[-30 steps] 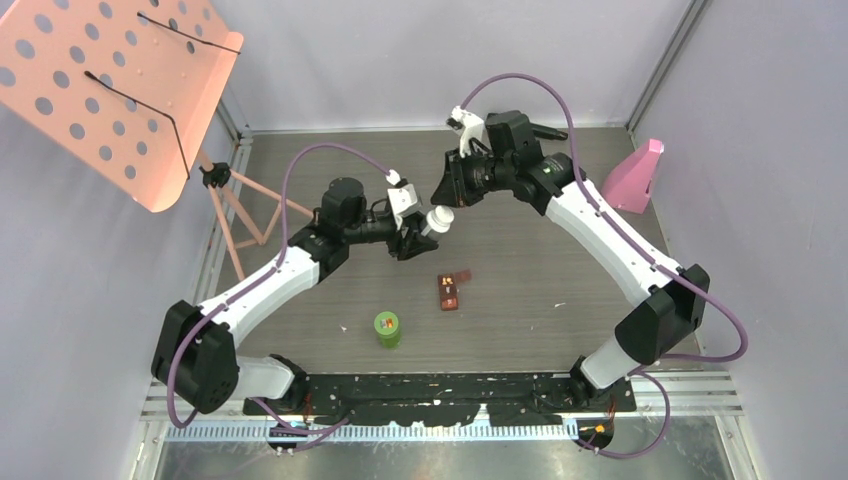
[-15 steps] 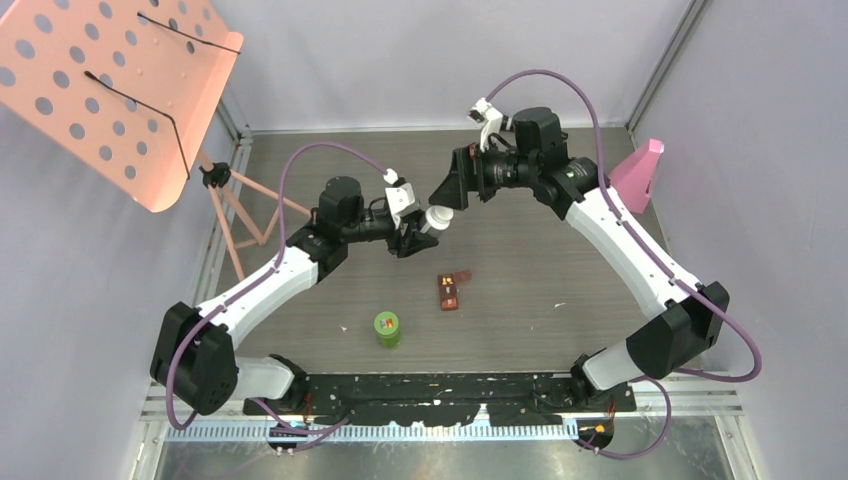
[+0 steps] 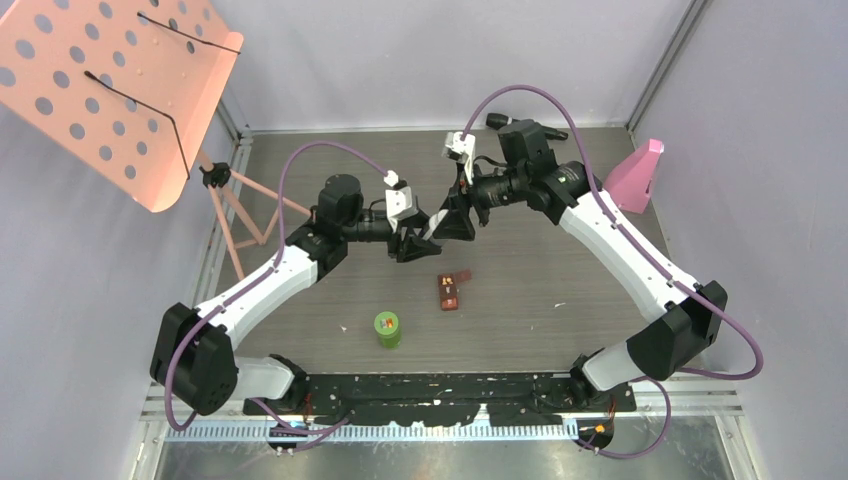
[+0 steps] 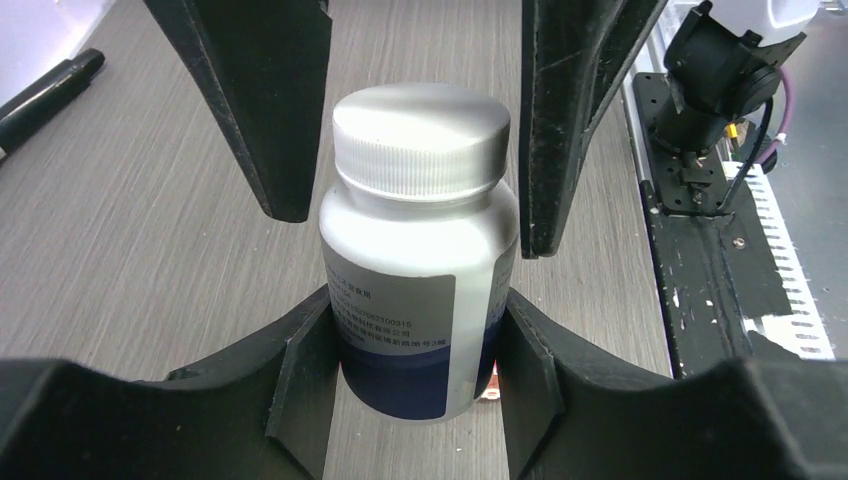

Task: Sort the pills into containers
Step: Screw the lid of the pill bottle onto the pill bottle.

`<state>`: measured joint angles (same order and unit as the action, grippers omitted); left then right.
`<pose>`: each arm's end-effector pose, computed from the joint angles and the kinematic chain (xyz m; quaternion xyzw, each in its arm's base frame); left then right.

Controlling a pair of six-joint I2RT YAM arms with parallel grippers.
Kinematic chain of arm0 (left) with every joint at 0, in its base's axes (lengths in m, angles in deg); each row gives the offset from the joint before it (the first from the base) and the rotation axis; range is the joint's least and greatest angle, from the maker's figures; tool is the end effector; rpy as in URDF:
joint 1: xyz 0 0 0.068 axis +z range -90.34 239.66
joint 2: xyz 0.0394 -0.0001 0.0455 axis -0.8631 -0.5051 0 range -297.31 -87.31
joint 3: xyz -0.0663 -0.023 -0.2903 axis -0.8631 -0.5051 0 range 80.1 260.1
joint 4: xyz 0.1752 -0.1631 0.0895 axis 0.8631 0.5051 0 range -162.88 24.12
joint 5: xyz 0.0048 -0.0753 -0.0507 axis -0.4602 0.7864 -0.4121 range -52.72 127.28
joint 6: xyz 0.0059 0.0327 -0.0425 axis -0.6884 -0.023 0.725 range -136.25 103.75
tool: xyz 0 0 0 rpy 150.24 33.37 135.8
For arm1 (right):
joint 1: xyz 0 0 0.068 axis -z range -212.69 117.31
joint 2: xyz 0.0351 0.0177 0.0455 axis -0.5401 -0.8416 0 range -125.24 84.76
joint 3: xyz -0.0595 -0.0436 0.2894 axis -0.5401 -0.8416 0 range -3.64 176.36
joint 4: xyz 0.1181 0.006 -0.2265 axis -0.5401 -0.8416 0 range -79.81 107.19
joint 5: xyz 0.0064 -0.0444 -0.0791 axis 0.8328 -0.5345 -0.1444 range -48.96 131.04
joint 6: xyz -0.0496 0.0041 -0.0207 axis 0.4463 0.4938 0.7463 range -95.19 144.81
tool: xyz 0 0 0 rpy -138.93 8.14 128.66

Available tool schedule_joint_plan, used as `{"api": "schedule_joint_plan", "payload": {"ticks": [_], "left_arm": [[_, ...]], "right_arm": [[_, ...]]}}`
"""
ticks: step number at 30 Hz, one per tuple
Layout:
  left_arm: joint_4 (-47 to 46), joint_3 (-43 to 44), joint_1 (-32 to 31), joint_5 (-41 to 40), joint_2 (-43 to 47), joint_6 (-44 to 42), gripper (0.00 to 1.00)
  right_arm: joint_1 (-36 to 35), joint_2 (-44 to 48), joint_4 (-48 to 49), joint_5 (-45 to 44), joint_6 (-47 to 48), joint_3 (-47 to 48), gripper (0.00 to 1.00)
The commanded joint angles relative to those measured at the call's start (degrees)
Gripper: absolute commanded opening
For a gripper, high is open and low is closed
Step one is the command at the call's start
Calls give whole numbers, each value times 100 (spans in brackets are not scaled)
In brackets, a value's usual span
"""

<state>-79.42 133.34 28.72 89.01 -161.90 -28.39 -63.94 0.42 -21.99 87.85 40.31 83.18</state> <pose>0.2256 -0.1678 0.3381 0.5094 0.5654 -0.4307 0.4851 0.2482 0.1809 0.4142 -0.4889 0.6822 0.4081 0.3592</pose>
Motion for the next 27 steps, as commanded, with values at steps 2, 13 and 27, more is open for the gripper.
{"api": "schedule_joint_plan", "payload": {"ticks": [2, 13, 27], "left_arm": [[-174, 180, 44, 293, 228, 83, 0], [-171, 210, 44, 228, 168, 147, 0], [-633, 58, 25, -1431, 108, 38, 0]], "right_arm": [[49, 354, -148, 135, 393, 48, 77], [300, 352, 439, 284, -483, -195, 35], [-907, 375, 1614, -4541, -5065, -745, 15]]}}
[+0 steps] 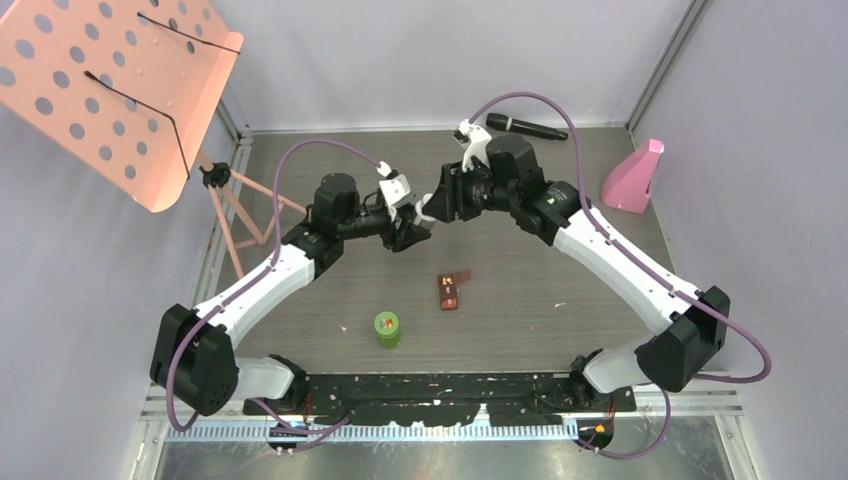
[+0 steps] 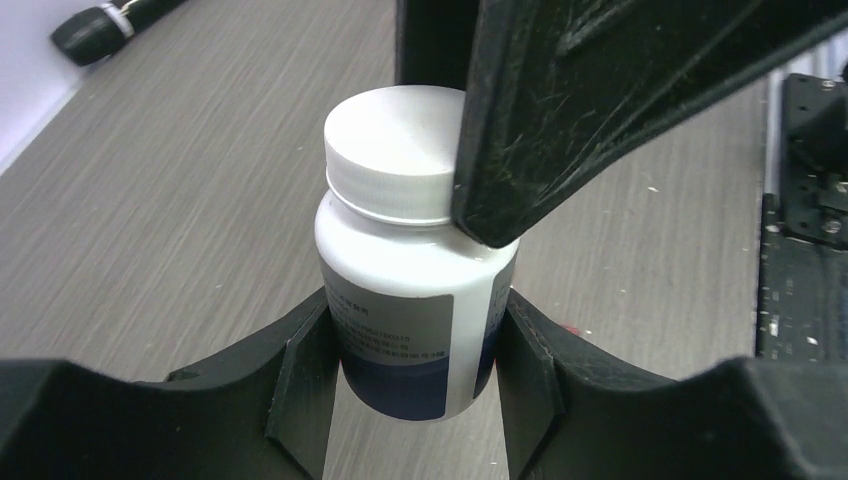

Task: Sort the pills into containers
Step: Screw the lid of the pill bottle onto the pill bottle.

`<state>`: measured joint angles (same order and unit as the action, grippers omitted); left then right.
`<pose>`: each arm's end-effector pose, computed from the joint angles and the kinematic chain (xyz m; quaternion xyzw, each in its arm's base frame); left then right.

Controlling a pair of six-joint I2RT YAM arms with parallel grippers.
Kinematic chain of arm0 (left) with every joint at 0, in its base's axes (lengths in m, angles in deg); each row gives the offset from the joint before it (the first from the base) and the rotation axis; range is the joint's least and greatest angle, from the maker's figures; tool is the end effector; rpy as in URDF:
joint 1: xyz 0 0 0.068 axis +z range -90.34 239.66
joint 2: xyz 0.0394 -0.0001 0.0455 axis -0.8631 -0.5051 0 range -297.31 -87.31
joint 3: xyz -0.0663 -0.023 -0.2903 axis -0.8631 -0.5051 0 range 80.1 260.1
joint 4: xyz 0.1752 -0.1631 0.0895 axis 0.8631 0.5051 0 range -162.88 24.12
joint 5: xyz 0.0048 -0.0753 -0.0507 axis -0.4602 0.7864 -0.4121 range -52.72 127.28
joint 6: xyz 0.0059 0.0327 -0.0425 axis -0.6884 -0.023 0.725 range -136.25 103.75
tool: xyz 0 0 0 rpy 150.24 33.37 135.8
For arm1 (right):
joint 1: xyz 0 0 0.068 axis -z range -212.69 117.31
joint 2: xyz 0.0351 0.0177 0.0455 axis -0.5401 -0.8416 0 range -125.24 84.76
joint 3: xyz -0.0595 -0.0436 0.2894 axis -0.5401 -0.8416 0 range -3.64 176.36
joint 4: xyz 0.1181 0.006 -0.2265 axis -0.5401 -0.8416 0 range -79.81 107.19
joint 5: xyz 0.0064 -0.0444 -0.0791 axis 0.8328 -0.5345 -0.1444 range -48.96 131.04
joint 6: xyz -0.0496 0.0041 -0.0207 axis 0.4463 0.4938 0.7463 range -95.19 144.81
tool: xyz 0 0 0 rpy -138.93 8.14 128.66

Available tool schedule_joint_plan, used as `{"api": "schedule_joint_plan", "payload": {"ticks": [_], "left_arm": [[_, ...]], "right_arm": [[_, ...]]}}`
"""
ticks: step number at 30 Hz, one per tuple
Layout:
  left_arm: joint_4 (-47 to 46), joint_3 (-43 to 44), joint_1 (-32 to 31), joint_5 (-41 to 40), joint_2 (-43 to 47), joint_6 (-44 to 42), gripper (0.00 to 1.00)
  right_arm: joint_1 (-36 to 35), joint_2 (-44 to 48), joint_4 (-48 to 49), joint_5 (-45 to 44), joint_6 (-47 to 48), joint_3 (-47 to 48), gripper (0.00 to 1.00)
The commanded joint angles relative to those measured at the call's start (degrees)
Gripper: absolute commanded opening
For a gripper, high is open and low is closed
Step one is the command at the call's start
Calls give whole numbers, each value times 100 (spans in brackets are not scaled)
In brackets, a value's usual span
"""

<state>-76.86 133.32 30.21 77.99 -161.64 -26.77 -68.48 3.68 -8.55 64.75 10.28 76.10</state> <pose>0.2344 -0.1590 0.3336 0.4520 0.6382 -0.3676 0.5032 0.2430 0.1927 0.4065 -0.2593 0.8007 0.3758 0.3879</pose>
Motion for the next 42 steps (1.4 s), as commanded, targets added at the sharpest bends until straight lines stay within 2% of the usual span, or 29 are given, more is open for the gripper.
{"api": "schedule_joint_plan", "payload": {"ticks": [1, 2, 3, 4, 5, 6, 7, 9, 12, 13, 14, 15, 16, 17, 19, 20, 23, 25, 28, 30, 31, 34, 35, 37, 39, 42], "left_arm": [[-920, 20, -130, -390, 78, -127, 0], [-946, -24, -134, -432, 77, -133, 0], [-954, -62, -131, -467, 69, -132, 0], [-954, -91, -131, -493, 70, -134, 0], [-971, -130, -131, -498, 50, -119, 0], [-1028, -172, -127, -513, 30, -53, 0], [-1075, -205, -123, -519, 7, -32, 0], [-1158, -262, -122, -513, -35, 54, 0], [-1275, -302, -122, -412, -102, 174, 0], [-1279, -290, -122, -324, -114, 201, 0], [-1242, -258, -122, -191, -126, 215, 0], [-1176, -214, -122, -16, -143, 205, 0], [-1085, -147, -122, 203, -160, 196, 0], [-972, -86, -122, 471, -177, 179, 0], [-844, 28, -122, 944, -209, 188, 0], [-814, 65, -122, 1139, -228, 212, 0], [-656, 185, -122, 1695, -277, 260, 0], [-464, 304, -122, 1964, -338, 272, 0], [-72, 566, -122, 2231, -512, 192, 0], [-51, 615, -122, 2285, -564, 202, 0], [-65, 612, -120, 2290, -570, 200, 0], [-41, 611, -122, 2253, -577, 150, 0], [-40, 608, -122, 2230, -576, 153, 0], [-45, 591, -122, 2095, -564, 121, 0], [-114, 561, -122, 1773, -535, 97, 0], [-241, 517, -122, 1164, -498, 70, 0]], "right_arm": [[-560, 49, 174, -2494, -2256, 11, 14], [-624, 20, 27, -2893, -2331, 174, 14], [-636, 3, -27, -3019, -2429, 364, 28], [-643, -16, -76, -3165, -2422, 458, 37], [-646, -23, -105, -3234, -2300, 611, 57], [-643, 6, -117, -3366, -2230, 669, 68], [-628, 75, -99, -3440, -2032, 723, 88], [-512, 248, -17, -3475, -1611, 675, 98], [1, 545, 448, -2390, -918, 410, 95], [124, 704, 601, -1591, -752, 204, 95], [382, 776, 969, -1185, -349, 25, 97], [482, 922, 1156, -246, -107, -196, 97], [667, 973, 1400, 230, 469, -310, 98], [726, 1051, 1437, 1147, 772, -473, 98], [797, 1096, 1228, 2194, 1773, -610, 98], [799, 1091, 991, 2443, 2332, -636, 98], [801, 961, 663, 2966, 2930, -715, 100], [806, 808, 494, 3125, 3081, -659, 97], [802, 500, 359, 3355, 3183, -490, 83], [802, 349, 302, 3302, 3209, -407, 69], [802, 295, 257, 3292, 3166, -363, 58], [802, 50, 124, 3209, 3064, -148, 42], [802, 23, 140, 3179, 2980, -128, 31], [802, 10, 364, 3019, 2687, -176, 19], [787, 56, 735, 2878, 2292, -317, 11], [648, 258, 1567, 2268, 1457, -754, 7]]}}
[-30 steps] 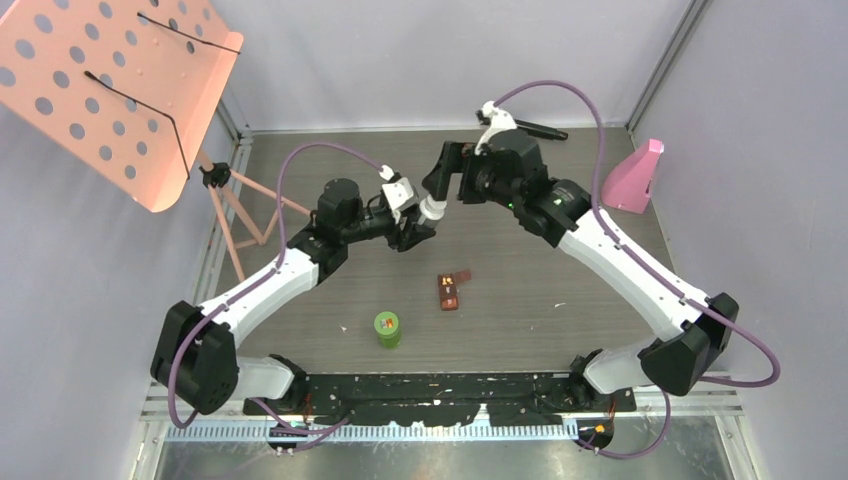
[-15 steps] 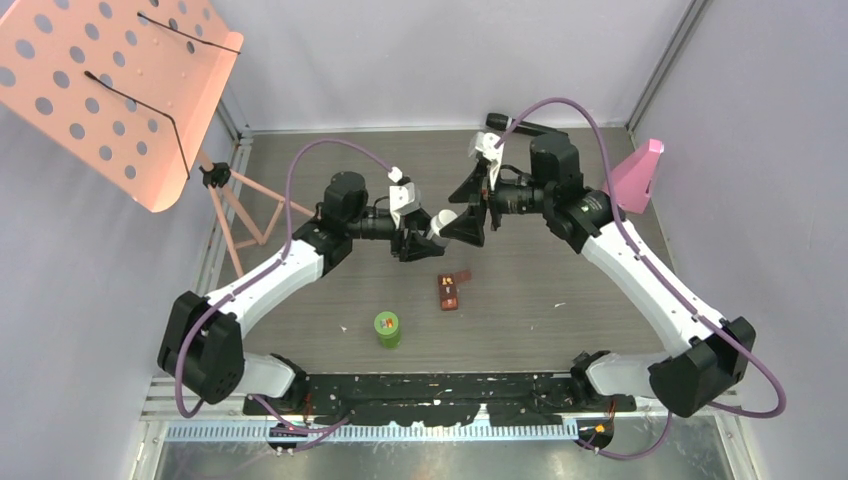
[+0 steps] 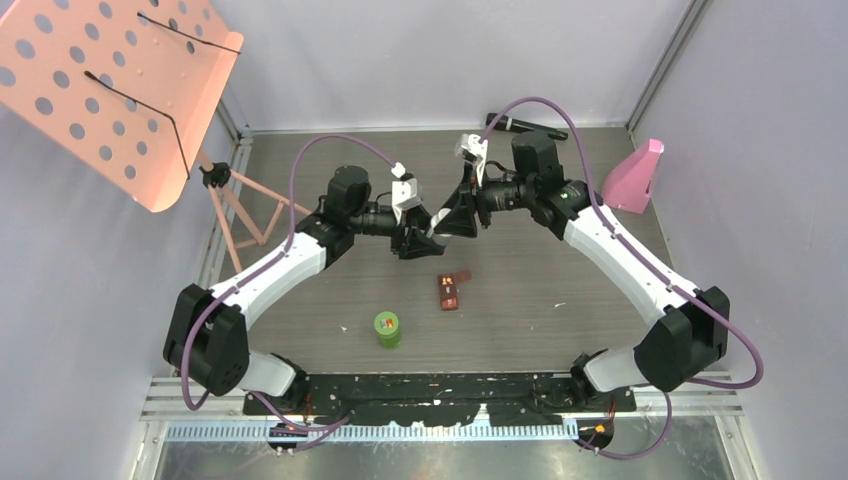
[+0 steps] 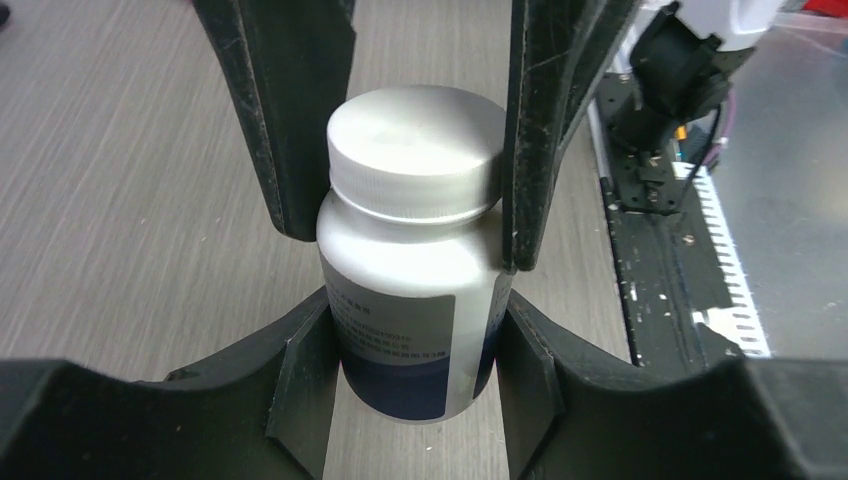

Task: Sort the pills into containers
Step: Screw the lid of the pill bottle onto the pill bottle.

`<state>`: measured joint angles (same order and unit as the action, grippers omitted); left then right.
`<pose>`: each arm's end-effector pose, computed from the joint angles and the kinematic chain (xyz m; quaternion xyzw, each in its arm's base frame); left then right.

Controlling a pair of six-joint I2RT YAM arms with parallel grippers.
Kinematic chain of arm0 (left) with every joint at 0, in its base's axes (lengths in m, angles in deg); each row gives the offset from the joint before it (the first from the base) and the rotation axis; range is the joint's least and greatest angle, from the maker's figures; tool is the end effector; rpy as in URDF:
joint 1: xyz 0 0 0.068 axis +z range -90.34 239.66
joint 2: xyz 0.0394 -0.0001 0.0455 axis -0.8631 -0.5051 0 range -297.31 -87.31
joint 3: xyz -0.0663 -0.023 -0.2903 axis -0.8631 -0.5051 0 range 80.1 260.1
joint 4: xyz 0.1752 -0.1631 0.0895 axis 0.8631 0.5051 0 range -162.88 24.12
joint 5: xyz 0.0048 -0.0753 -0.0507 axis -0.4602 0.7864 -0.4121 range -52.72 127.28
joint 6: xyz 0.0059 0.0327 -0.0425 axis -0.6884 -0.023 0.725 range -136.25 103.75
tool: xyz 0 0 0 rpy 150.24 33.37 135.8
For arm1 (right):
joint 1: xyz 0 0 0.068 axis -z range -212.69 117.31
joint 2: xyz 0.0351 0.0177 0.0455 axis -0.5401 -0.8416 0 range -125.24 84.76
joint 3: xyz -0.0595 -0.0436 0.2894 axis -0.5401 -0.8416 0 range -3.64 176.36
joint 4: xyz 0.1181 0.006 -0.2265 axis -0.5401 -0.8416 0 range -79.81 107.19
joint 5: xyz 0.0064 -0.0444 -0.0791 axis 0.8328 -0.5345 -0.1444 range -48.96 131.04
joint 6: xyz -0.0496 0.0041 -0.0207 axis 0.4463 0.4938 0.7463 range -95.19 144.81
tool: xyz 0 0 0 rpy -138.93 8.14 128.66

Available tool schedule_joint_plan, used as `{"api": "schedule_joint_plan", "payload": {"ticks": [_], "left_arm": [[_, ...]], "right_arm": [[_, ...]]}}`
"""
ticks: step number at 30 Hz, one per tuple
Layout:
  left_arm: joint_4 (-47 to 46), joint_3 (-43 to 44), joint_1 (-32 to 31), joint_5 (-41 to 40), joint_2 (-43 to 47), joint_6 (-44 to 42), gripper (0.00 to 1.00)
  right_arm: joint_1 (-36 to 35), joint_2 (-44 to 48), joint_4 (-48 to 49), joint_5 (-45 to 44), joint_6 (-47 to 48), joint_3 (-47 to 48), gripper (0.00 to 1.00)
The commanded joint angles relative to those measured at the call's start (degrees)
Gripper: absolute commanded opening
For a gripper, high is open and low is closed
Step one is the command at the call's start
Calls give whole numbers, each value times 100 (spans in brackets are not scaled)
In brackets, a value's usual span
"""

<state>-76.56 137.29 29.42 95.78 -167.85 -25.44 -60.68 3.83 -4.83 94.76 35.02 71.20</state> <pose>0.2459 -0.1785 0.3295 0.5056 0.5765 -0.4845 0.4211 0.2530 0.1669 0.3901 -0.4699 0.6470 0.4537 0.3934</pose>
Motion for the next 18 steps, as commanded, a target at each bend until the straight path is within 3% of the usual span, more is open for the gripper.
{"api": "schedule_joint_plan", "payload": {"ticks": [1, 4, 8, 13, 15, 17, 18], "left_arm": [[-341, 103, -41, -818, 133, -65, 0], [-600, 24, -43, -1400, 146, -20, 0], [-1071, -124, -56, -2208, 173, 143, 0], [-1454, -304, -87, -2904, 215, 262, 0], [-1485, -351, -90, -2988, 230, 269, 0], [-1466, -386, -87, -2966, 229, 269, 0], [-1458, -411, -89, -2959, 238, 281, 0]], "right_arm": [[-174, 334, 1378, -908, -1217, -452, 6], [-443, 443, 2051, -1945, -2302, -706, 6], [-826, 475, 2121, -3468, -3351, -774, 5], [-1270, 108, 1022, -5712, -4006, -13, 5], [-1332, -8, 581, -6095, -4054, 287, 7], [-1340, -22, 464, -6057, -3894, 479, 37], [-1340, -12, 399, -6026, -3711, 531, 64]]}}
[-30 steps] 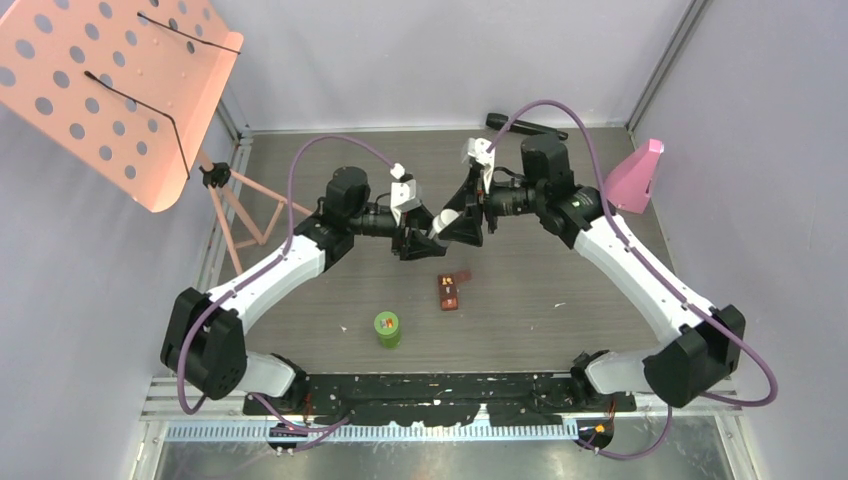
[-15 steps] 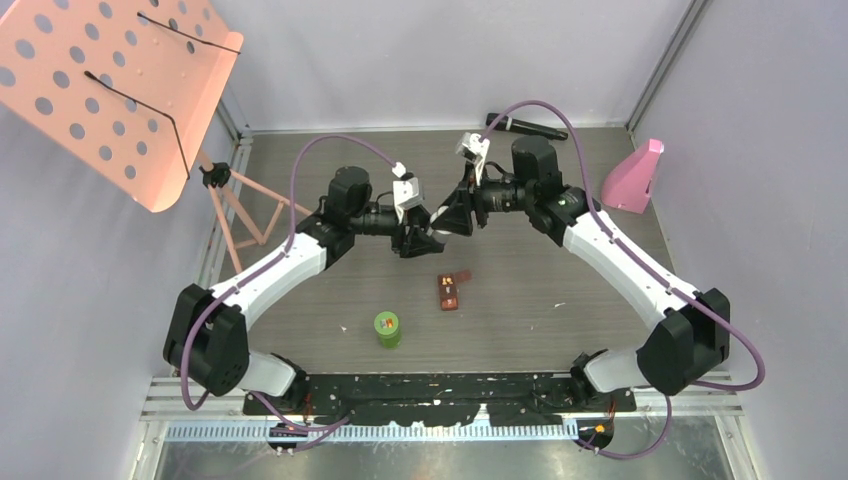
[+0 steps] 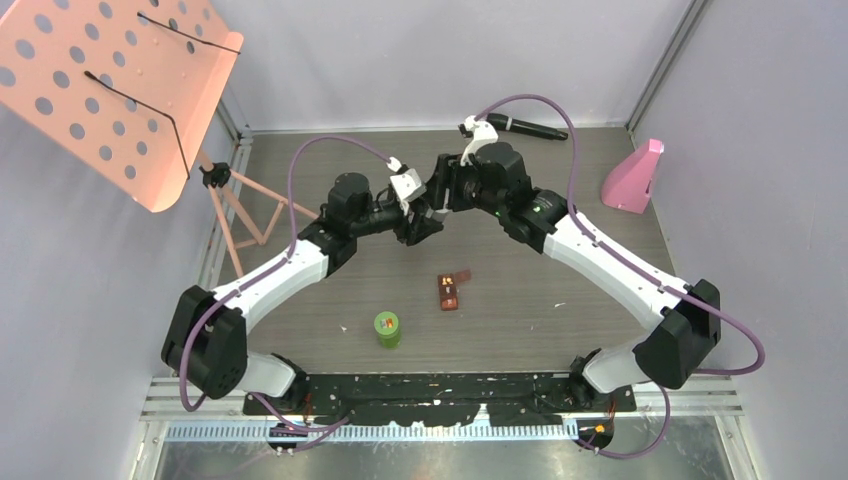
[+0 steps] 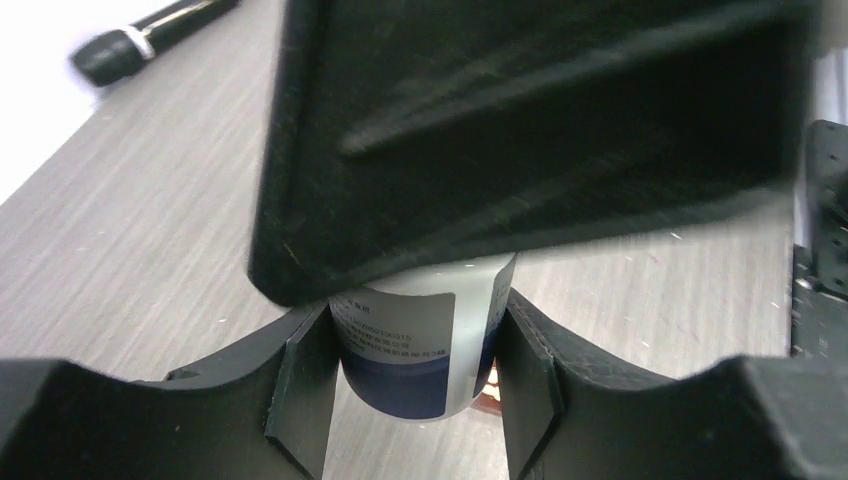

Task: Sort the pills into containers
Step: Screw the lid of the pill bottle onto the pill bottle.

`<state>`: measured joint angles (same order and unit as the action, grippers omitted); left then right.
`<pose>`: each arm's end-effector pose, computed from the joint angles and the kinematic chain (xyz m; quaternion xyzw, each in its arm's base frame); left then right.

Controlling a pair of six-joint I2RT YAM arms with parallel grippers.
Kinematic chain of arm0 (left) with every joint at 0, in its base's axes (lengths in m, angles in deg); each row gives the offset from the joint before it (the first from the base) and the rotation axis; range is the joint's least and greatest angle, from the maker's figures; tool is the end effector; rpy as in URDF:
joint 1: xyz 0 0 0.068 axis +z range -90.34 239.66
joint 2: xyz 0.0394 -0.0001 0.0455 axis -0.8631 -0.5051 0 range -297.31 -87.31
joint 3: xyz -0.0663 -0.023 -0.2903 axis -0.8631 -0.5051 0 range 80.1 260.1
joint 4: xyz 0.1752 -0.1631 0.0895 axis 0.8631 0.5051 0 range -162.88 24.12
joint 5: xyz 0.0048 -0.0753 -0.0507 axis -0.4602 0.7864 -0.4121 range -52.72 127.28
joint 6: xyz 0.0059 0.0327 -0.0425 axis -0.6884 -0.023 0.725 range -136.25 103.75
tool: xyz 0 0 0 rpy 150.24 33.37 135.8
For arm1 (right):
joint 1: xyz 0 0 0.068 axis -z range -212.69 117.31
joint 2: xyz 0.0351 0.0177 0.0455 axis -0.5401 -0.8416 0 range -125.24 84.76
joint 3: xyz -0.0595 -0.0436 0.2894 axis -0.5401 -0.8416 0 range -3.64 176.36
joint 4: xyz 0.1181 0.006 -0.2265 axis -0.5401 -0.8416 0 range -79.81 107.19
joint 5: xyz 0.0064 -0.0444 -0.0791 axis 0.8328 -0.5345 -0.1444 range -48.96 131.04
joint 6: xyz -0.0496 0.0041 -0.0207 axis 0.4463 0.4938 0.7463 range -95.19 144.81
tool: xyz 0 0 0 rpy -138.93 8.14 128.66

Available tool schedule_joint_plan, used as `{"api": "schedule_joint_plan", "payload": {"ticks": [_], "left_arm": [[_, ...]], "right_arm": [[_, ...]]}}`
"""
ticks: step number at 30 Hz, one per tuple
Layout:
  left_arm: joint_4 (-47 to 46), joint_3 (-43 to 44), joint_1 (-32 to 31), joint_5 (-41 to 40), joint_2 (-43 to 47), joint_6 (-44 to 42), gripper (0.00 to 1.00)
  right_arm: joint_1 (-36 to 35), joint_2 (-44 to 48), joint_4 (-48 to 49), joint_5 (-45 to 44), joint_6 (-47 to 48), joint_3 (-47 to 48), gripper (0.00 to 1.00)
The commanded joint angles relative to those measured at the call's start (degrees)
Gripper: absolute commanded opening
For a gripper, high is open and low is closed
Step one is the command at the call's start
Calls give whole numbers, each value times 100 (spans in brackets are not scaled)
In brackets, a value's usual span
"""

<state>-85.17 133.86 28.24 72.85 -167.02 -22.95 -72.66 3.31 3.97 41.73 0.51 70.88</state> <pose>0.2529 -0.1787 0.3247 0.4229 0.6459 -0.3605 0.5234 0.2479 0.2083 0.3939 -0.1151 0.8117 0.3087 0.4822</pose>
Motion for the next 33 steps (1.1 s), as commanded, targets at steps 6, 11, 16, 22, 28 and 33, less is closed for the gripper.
{"api": "schedule_joint_plan", "payload": {"ticks": [6, 11, 16, 22, 28, 33], "left_arm": [[-642, -181, 31, -588, 148, 172, 0], [-750, -181, 31, -263, 122, 261, 0], [-783, -184, 31, 296, 170, 218, 0], [-766, -146, 31, 745, 228, 201, 0], [-777, -114, 31, 679, 223, 238, 0], [-660, -37, 31, 661, 176, 175, 0]], "right_arm": [[121, 171, -617, 817, 373, 805, 92], [346, 186, -761, 1644, 880, 724, 91], [637, 294, -957, 2500, 1907, 649, 89], [1129, -45, -1445, 3523, 1967, 1031, 53], [1101, -138, -1142, 3600, 1532, 859, 27], [1044, -2, -935, 3298, 1367, 595, 71]]}}
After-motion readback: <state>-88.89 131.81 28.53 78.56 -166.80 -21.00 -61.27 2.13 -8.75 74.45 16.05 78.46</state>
